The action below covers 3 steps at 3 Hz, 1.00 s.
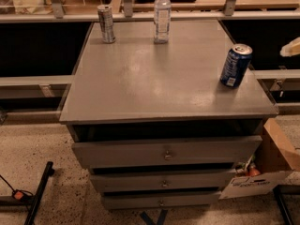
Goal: Place pepsi can upright
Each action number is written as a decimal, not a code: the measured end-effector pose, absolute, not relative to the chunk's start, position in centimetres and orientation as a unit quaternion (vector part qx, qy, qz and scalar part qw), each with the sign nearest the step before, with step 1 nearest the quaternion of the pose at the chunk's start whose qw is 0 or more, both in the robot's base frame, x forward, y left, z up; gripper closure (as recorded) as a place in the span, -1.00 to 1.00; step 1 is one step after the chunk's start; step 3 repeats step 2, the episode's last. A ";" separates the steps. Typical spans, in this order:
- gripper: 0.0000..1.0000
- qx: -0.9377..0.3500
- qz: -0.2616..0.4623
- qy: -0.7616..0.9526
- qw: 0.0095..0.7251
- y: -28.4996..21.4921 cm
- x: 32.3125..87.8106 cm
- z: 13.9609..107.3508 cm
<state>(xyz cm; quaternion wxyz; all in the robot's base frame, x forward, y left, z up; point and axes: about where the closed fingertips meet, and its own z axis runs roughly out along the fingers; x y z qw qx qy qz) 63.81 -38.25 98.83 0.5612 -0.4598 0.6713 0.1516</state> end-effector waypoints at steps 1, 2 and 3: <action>-1.00 -0.443 0.093 0.694 0.560 -40.4 62.9 101.4; -1.00 -0.443 0.092 0.695 0.559 -40.1 63.1 101.5; -1.00 -0.443 0.092 0.695 0.559 -40.1 63.1 101.5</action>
Offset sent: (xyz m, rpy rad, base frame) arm -0.0072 -0.0189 0.0221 -0.0571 -0.0185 -0.0930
